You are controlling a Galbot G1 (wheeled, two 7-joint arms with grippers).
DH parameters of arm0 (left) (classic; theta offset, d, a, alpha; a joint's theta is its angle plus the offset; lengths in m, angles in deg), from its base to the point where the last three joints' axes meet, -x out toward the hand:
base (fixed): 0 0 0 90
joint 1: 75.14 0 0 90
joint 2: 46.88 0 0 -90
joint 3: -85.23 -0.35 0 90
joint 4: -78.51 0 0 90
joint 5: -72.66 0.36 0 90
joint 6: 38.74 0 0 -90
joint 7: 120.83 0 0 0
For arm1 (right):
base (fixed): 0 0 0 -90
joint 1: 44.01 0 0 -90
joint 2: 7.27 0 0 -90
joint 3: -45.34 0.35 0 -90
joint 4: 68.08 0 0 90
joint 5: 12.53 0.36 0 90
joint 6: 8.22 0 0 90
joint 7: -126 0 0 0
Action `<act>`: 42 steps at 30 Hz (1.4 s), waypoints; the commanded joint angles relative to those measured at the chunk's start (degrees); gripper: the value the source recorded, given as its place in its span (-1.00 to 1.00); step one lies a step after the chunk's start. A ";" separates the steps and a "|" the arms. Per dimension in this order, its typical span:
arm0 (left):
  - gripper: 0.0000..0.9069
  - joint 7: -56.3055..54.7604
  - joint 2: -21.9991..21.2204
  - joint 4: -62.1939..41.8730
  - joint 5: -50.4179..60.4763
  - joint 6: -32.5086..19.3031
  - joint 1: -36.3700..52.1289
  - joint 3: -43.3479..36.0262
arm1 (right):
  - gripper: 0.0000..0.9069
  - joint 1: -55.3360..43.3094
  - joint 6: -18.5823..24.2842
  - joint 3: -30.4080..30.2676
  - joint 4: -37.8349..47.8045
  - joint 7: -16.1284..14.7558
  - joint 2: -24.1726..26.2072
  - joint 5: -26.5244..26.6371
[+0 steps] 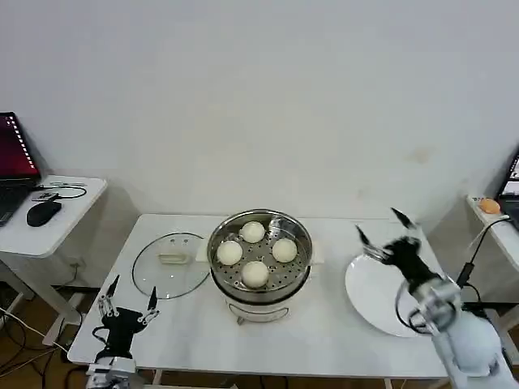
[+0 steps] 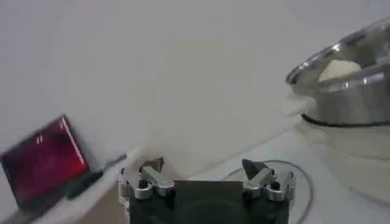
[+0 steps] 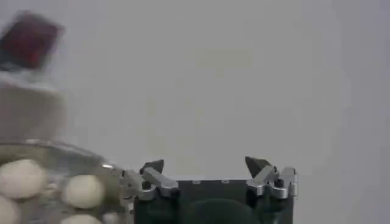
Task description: Take steamed baozi put them in steamer then cover it.
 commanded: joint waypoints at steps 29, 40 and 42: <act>1.00 -1.89 3.67 -47.28 37.93 -2.61 38.85 -16.26 | 1.00 20.01 8.59 18.03 -3.18 0.49 -17.09 -2.53; 1.00 -2.10 2.40 -51.06 38.97 -2.41 42.50 -16.95 | 1.00 19.84 8.61 16.40 -3.31 0.61 -18.12 -3.63; 1.00 -2.11 2.06 -52.09 39.04 -2.35 43.31 -17.31 | 1.00 19.99 8.70 16.33 -3.46 0.64 -18.25 -3.75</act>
